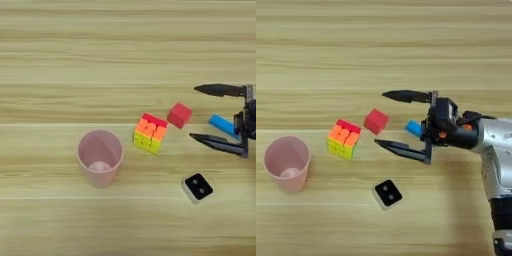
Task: Move the objects on the table
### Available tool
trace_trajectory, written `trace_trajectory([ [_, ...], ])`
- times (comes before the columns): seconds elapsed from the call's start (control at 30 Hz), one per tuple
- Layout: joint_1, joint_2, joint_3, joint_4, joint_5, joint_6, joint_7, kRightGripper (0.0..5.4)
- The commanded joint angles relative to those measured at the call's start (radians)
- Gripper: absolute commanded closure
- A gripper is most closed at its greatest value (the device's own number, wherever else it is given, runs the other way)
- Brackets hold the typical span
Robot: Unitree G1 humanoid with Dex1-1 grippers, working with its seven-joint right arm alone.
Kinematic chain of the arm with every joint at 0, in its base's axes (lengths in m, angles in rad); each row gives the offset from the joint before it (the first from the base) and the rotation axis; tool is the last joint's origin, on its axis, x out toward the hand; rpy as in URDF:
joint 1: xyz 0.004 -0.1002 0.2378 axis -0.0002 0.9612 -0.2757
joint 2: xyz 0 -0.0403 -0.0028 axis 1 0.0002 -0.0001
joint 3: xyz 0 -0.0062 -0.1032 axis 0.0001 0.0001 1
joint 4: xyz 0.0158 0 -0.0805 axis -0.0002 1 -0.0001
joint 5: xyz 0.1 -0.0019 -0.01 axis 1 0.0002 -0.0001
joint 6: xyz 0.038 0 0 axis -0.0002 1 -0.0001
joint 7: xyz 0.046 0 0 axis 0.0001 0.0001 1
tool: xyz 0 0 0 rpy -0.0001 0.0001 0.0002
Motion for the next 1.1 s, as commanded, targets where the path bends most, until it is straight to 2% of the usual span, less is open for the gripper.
trace_trajectory([
  [0.03,-0.026,-0.06,-0.023,-0.044,0.019,0.011,0.002,0.03],
  [0.27,0.015,-0.069,-0.003,-0.061,0.008,0.038,0.056,0.03],
  [0.43,0.054,-0.096,0.065,-0.025,-0.05,-0.037,0.08,0.03],
  [0.73,0.085,-0.136,0.182,0.009,-0.114,-0.138,0.08,0.03],
  [1.1,0.072,-0.141,0.241,0.09,-0.2,-0.204,0.066,0.03],
])
